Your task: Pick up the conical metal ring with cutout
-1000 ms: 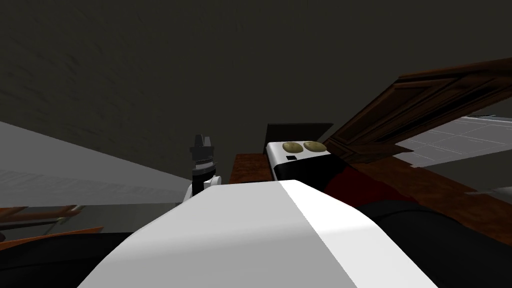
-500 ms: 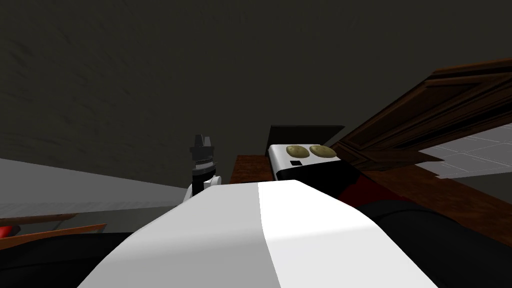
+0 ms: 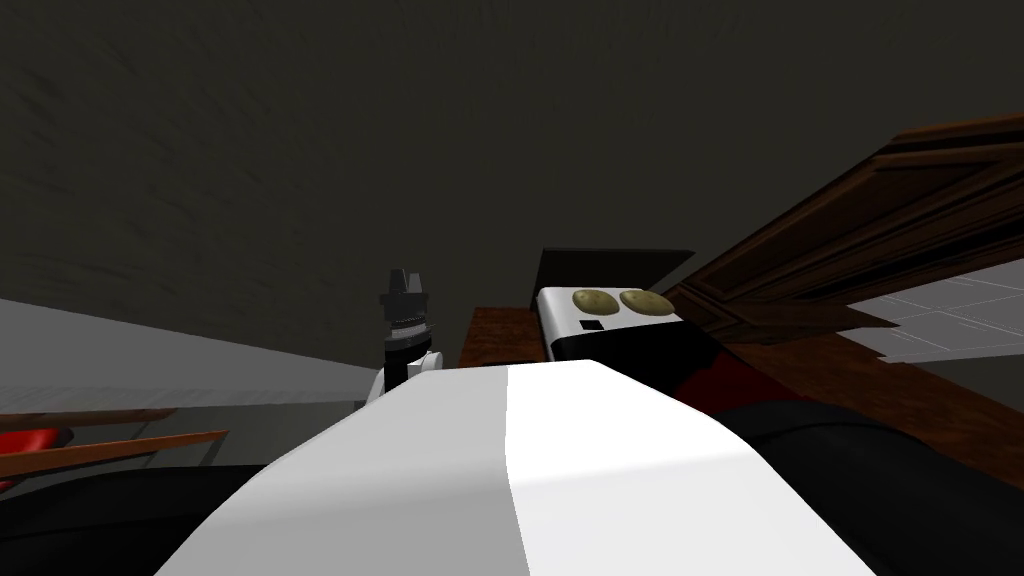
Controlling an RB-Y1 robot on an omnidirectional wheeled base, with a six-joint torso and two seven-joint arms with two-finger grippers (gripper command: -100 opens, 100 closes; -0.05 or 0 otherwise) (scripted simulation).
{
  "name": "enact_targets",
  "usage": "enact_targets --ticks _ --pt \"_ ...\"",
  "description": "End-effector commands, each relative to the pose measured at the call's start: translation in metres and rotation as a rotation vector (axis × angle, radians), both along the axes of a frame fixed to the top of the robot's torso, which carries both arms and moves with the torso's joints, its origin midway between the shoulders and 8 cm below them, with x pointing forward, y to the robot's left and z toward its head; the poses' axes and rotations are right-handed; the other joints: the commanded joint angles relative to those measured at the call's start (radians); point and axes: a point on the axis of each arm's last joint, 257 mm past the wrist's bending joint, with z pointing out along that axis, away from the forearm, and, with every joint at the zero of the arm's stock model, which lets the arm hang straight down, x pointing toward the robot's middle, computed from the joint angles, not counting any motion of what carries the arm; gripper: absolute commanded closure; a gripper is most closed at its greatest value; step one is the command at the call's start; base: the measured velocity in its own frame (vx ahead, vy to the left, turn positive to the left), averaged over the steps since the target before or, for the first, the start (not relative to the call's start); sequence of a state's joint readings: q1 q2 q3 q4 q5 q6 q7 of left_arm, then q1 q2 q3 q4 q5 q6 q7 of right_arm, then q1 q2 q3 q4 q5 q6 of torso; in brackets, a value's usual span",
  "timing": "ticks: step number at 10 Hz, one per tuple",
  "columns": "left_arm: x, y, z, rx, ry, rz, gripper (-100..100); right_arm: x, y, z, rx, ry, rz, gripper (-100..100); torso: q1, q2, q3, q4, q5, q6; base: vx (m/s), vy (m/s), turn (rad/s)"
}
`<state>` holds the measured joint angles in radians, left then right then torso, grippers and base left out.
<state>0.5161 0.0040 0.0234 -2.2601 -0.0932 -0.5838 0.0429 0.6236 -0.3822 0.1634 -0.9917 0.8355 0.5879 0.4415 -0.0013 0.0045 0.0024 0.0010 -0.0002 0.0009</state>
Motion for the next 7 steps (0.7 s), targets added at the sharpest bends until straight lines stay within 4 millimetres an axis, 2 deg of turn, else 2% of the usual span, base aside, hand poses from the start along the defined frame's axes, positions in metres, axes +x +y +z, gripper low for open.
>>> enact_targets --ticks 1,2,3,7 --pt "0.0000 0.0000 0.0000 0.000 0.000 0.000 0 0.0065 0.0012 -0.0052 0.001 -0.002 -0.007 -100 0.000 0.000 0.000 0.000 0.000 0.000 -0.073 -0.043 0.038" --pt "0.0000 0.0000 0.0000 0.000 0.000 0.000 0 0.0035 0.0007 -0.0036 0.000 -0.001 -0.003 -100 0.000 0.000 0.000 0.000 0.000 0.000 -0.034 -0.020 0.010" --pt "0.0000 0.0000 0.0000 0.000 0.000 0.000 0 0.0037 0.0007 -0.0040 0.001 -0.001 -0.004 100 0.002 -0.002 -0.001 0.000 0.000 0.000 -0.006 -0.004 -0.001" --pt "0.0000 0.0000 0.0000 0.000 0.000 0.000 0 0.0037 0.0005 -0.0038 0.000 0.001 -0.001 100 0.004 -0.004 -0.002 -0.001 0.001 0.001 -0.001 0.000 0.003"
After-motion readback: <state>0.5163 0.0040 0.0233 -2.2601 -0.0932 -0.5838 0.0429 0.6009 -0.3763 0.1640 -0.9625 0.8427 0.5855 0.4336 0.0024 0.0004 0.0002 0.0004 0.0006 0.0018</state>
